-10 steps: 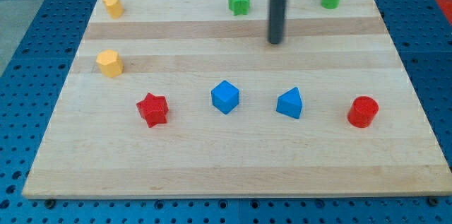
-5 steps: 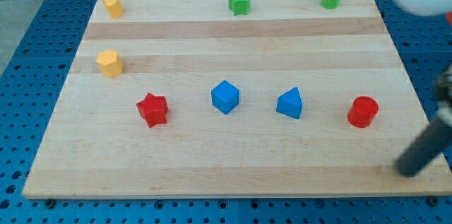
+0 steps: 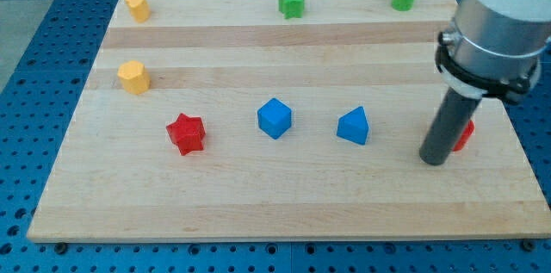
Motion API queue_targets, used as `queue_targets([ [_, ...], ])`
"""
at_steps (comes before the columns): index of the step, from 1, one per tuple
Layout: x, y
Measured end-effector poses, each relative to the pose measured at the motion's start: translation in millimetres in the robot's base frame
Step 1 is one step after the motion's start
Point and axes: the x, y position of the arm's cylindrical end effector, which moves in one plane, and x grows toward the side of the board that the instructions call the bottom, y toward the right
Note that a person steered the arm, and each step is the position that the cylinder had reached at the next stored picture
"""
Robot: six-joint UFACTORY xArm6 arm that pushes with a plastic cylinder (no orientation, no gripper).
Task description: Place the red circle at the center right of the board
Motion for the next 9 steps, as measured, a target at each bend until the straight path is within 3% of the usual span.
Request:
queue_targets([
  [1,0.8,23.5],
  [3,-73.1,7.3],
  [8,-95.3,10.5],
  [9,-83.5,14.7],
])
